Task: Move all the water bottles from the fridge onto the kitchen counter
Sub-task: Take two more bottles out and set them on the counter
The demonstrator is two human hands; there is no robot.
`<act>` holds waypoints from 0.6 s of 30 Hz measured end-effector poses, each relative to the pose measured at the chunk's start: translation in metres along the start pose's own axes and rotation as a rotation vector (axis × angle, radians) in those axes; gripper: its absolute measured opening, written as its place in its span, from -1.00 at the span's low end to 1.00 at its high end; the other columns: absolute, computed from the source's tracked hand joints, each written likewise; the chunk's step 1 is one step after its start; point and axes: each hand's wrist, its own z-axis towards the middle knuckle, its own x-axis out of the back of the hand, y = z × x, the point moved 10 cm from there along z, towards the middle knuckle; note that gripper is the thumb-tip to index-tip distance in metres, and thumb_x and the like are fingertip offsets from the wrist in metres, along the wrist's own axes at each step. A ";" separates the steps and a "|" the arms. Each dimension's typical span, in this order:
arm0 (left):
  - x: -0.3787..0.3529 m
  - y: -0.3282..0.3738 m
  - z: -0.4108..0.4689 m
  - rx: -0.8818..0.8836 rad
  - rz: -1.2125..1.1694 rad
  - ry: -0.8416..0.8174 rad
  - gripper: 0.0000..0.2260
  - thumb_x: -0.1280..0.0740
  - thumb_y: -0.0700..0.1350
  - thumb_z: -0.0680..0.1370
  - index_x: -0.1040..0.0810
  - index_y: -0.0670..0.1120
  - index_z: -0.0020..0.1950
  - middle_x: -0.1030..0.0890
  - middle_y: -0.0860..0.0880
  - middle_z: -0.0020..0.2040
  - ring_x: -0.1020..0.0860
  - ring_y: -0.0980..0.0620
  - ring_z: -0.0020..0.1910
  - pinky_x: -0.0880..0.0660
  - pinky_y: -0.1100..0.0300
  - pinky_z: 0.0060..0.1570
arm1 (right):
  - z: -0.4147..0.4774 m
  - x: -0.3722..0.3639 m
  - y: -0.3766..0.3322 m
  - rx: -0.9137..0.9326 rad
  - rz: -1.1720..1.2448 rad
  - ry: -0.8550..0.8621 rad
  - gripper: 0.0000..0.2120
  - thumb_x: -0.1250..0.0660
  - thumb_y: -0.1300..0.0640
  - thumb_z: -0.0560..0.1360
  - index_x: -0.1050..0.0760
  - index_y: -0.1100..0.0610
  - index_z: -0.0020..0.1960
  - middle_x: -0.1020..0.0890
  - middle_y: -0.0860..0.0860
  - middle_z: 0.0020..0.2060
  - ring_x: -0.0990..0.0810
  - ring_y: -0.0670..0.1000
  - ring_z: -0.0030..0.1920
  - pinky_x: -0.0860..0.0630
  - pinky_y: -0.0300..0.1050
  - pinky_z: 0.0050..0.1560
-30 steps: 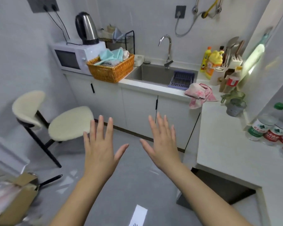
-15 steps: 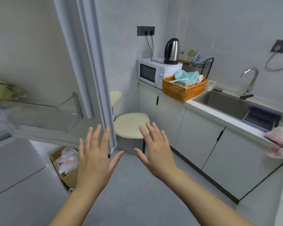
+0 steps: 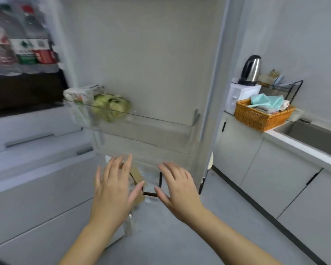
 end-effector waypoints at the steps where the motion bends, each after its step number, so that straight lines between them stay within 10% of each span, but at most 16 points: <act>1: 0.005 -0.018 -0.003 0.010 0.007 -0.002 -0.32 0.15 0.34 0.57 -0.28 -0.09 0.47 -0.44 -0.13 0.35 -0.37 -0.15 0.37 -0.29 -0.28 0.33 | 0.005 -0.011 -0.015 -0.001 0.002 -0.014 -0.48 -0.22 -0.17 0.52 -0.33 0.06 0.39 -0.49 0.02 0.32 -0.46 0.06 0.32 -0.49 0.00 0.21; 18: 0.053 -0.249 -0.009 0.289 0.196 0.076 -0.35 -0.06 0.25 0.52 -0.34 -0.14 0.46 -0.42 -0.17 0.39 -0.37 -0.20 0.40 -0.29 -0.28 0.32 | 0.154 -0.127 -0.186 0.221 0.135 -0.064 -0.45 -0.16 -0.14 0.53 -0.31 0.09 0.44 -0.45 0.06 0.38 -0.39 0.10 0.39 -0.44 0.13 0.31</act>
